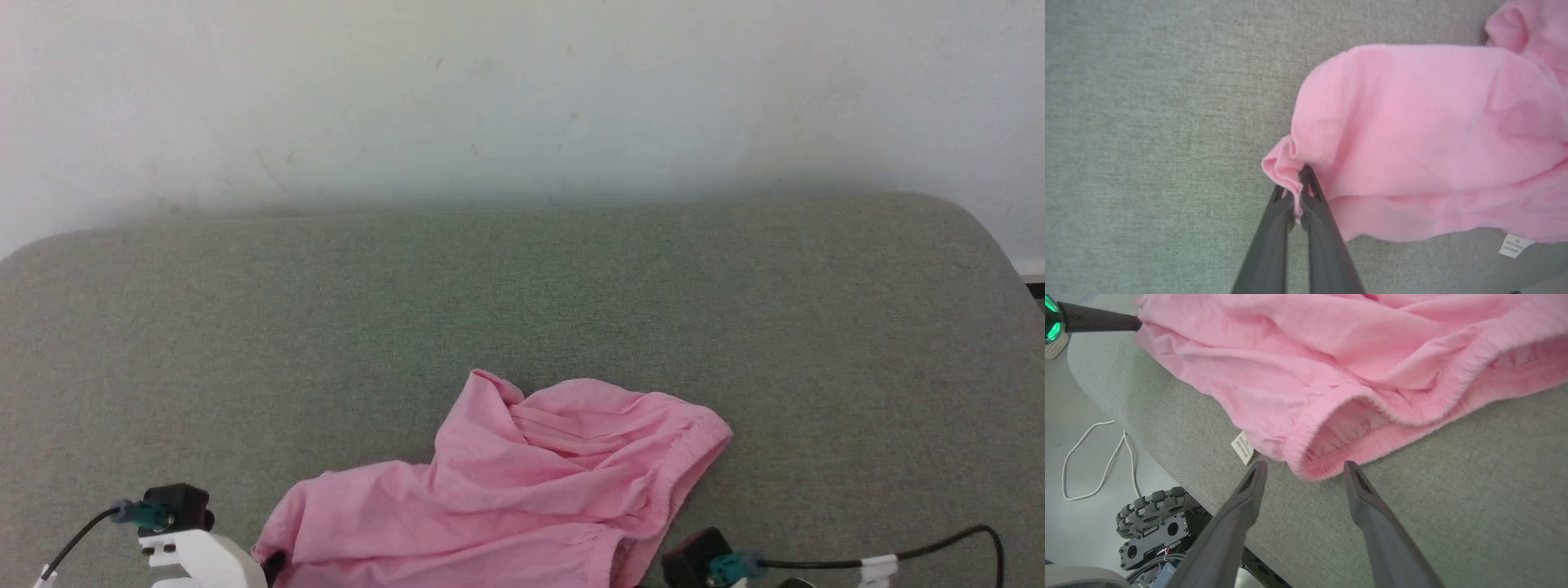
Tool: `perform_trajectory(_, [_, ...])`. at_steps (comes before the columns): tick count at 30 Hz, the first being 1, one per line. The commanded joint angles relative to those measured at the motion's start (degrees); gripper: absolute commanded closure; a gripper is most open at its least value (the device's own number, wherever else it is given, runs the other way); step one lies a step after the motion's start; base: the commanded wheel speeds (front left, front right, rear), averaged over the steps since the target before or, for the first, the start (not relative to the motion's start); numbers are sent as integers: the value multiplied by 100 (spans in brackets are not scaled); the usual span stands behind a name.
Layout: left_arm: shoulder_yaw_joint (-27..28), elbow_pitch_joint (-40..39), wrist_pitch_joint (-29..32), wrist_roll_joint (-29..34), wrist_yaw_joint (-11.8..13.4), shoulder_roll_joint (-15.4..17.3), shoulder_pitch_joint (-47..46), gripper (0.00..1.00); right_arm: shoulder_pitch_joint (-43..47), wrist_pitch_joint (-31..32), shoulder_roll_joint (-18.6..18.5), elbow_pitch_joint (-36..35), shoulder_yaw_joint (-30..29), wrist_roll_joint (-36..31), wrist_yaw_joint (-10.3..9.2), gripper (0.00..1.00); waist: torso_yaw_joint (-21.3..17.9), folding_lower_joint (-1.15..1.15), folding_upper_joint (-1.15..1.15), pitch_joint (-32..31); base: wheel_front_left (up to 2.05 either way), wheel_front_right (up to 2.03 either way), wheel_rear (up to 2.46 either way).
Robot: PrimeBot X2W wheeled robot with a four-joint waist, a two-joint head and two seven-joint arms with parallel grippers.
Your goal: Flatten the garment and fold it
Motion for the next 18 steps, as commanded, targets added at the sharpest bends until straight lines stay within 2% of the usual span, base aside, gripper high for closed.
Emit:
perform_trajectory(1, [20,-85,-59,54,60,-22,85,100,-154,34,-20,89,107,40,-4,0,40,-1,0,4,0,0,0])
perform_trajectory(5, [80,-437,-169,115,200,14,139,100,-547,63,-10,672,454,49,-4,0,116,-1,0,51,0,0,0])
perform_trajectory(11, [97,-753,-248,197,327,26,135,100,-1058,244,184,1905,825,208,-4,0,225,-1,0,161,0,0,0])
perform_trajectory(12, [95,-779,-253,202,336,22,129,100,-1107,313,216,2083,880,280,-4,3,239,-1,0,174,0,0,0])
perform_trajectory(13, [91,-798,-258,207,343,18,128,100,-1162,385,228,2231,959,326,-4,52,252,-1,0,179,0,0,0])
perform_trajectory(14, [86,-812,-262,213,351,15,131,100,-1199,454,244,2341,1029,399,-4,89,264,-1,0,182,0,0,0])
perform_trajectory(15, [82,-824,-268,216,356,12,137,100,-1228,501,261,2406,1085,490,-4,100,271,-1,0,185,0,0,0])
perform_trajectory(18, [77,-852,-285,209,372,4,175,100,-1324,472,234,2424,1164,665,-4,100,276,-1,0,175,0,0,0])
